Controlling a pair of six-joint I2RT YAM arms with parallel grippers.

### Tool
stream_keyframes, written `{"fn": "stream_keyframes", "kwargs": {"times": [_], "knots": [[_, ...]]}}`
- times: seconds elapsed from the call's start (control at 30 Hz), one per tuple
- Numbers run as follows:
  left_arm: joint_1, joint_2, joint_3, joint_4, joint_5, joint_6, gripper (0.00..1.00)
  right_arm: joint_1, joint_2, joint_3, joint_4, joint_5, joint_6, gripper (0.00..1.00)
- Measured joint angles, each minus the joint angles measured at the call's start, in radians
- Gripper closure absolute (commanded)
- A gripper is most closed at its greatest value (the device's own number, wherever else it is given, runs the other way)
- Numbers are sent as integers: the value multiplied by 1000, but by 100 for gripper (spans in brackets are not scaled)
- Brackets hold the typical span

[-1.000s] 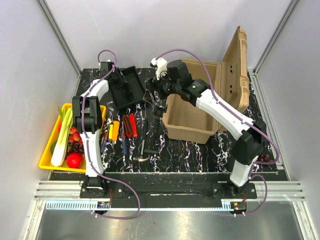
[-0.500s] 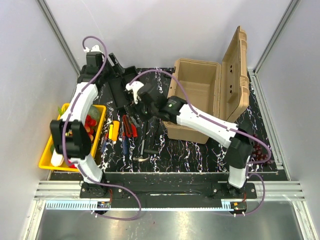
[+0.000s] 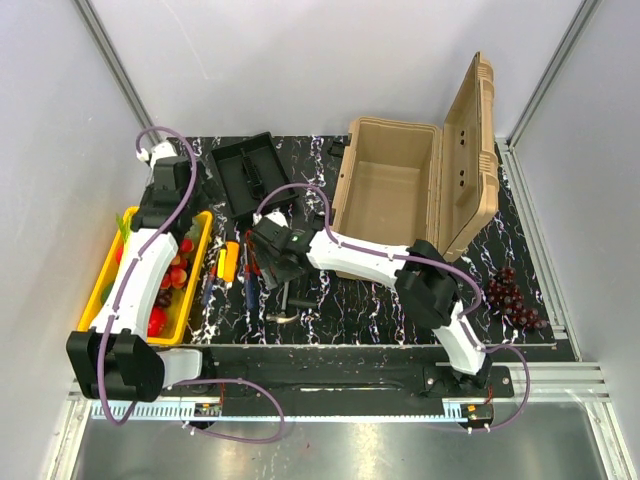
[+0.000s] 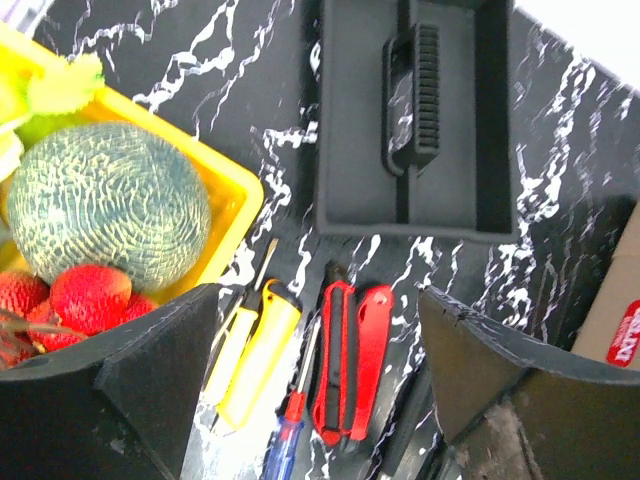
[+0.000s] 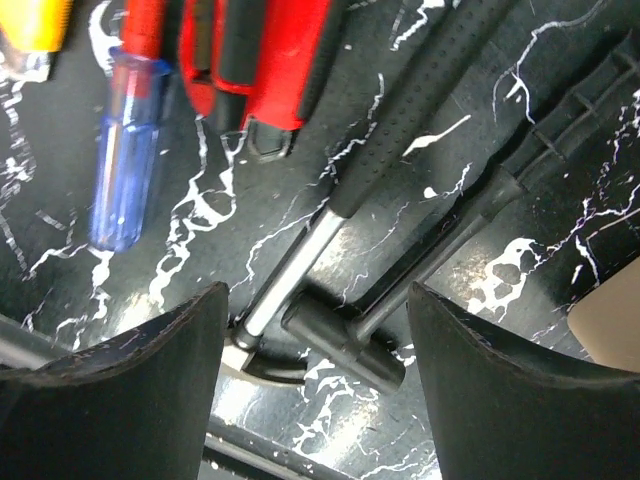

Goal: Pack the tool kit

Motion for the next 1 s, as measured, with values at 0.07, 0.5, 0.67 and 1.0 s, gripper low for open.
{"fn": "stream_keyframes", "kwargs": {"times": [0.07, 0.5, 0.67, 1.0], "knots": [[0, -14, -50, -3, 0, 0, 16, -9, 27, 0, -9, 8, 45, 29], [-4, -120, -210, 31, 1, -5, 14, -61, 175, 46, 36, 80, 132, 49], [-8, -120, -223, 40, 0, -4, 14, -61, 212, 94, 53, 109, 129, 69], [-8, -110, -223, 49, 0, -4, 13, -62, 212, 97, 65, 131, 119, 100]]}}
